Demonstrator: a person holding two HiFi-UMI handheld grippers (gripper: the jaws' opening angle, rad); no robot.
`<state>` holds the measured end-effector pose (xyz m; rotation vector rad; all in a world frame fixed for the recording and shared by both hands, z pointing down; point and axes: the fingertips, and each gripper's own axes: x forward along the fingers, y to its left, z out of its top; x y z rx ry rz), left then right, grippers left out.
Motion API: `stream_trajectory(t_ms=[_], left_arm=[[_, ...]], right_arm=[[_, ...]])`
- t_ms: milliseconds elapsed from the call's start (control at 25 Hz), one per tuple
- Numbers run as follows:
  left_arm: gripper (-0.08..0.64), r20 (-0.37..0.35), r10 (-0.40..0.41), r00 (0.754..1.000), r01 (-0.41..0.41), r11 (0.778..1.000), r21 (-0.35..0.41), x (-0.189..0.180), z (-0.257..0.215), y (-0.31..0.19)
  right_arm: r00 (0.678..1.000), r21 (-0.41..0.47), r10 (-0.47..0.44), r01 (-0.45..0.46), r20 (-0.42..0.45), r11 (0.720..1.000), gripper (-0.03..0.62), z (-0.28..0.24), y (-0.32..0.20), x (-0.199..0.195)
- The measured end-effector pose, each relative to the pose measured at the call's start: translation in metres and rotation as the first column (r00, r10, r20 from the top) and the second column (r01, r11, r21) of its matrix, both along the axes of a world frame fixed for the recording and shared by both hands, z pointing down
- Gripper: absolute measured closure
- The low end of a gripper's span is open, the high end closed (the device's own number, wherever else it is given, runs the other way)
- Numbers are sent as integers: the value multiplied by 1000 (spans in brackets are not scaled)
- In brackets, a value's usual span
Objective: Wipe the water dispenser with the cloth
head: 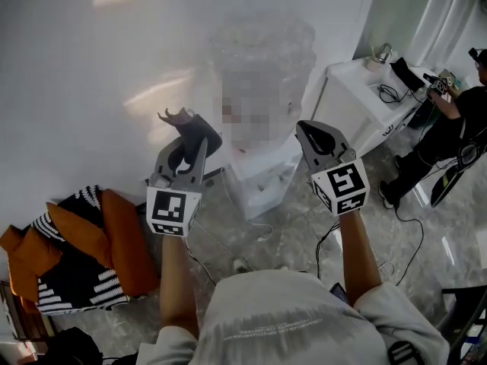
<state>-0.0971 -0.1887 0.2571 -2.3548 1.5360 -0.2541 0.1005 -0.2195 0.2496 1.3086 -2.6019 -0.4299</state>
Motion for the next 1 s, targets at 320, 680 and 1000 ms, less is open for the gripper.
stream_trajectory(t_ms=[320, 680, 1000], left_arm=[[505, 36, 27, 999, -28, 999, 22, 7, -7, 5], [505, 33, 35, 999, -35, 999, -8, 11, 6, 2], [505, 51, 43, 998, -42, 999, -17, 17, 15, -3]], right_arm=[[1000, 1, -8, 8, -22, 1000, 579, 2, 3, -10], [999, -20, -10, 10, -30, 1000, 580, 11, 4, -11], [999, -29, -25, 24, -38, 999, 580, 19, 2, -15]])
